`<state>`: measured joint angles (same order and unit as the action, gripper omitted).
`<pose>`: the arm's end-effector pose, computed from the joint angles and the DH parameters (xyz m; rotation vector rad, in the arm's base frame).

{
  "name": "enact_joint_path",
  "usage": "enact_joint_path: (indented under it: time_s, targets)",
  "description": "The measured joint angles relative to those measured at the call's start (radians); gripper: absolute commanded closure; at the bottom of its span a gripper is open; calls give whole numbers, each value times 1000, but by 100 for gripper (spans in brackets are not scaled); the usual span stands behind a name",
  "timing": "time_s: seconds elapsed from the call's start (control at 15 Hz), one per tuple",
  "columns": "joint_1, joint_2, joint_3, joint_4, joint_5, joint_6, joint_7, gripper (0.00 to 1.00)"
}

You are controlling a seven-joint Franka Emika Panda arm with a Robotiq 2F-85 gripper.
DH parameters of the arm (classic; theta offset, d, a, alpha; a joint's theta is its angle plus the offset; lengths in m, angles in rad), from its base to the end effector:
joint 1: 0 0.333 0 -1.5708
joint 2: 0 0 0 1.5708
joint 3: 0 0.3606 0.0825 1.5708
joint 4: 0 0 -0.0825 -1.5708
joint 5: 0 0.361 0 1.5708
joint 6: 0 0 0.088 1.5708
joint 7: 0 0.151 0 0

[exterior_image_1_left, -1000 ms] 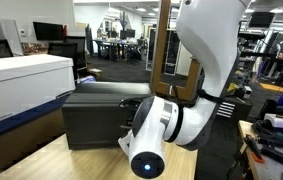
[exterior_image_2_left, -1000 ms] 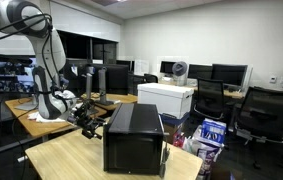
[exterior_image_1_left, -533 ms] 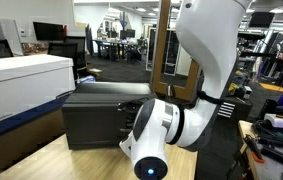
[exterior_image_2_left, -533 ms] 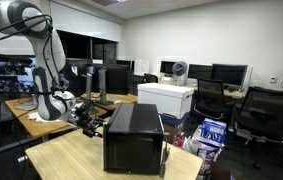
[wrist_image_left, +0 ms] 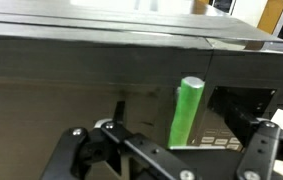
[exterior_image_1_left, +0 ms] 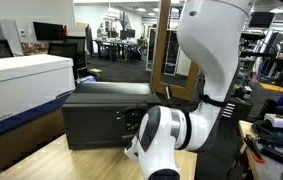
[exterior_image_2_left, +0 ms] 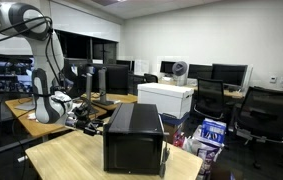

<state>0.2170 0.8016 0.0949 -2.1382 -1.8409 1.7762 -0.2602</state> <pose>0.5367 0.0440 0.0730 0.8332 1.6438 -0.7260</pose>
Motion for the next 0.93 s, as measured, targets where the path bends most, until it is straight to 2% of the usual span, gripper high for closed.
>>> enact_joint_path:
  time_s: [0.07,0.13,0.2,0.53,0.87,0.93]
  targets:
    - [1,6,1,-1,-3,-11,-4,0]
    - [2,11,1,-2,-3,-19,-6,25]
    - [3,15,2,-2,-3,-23,-7,26]
    - [3,30,12,-4,-3,-29,-8,62]
    - [6,41,32,3,4,-91,10,99]
    - [7,46,38,9,9,-104,21,100]
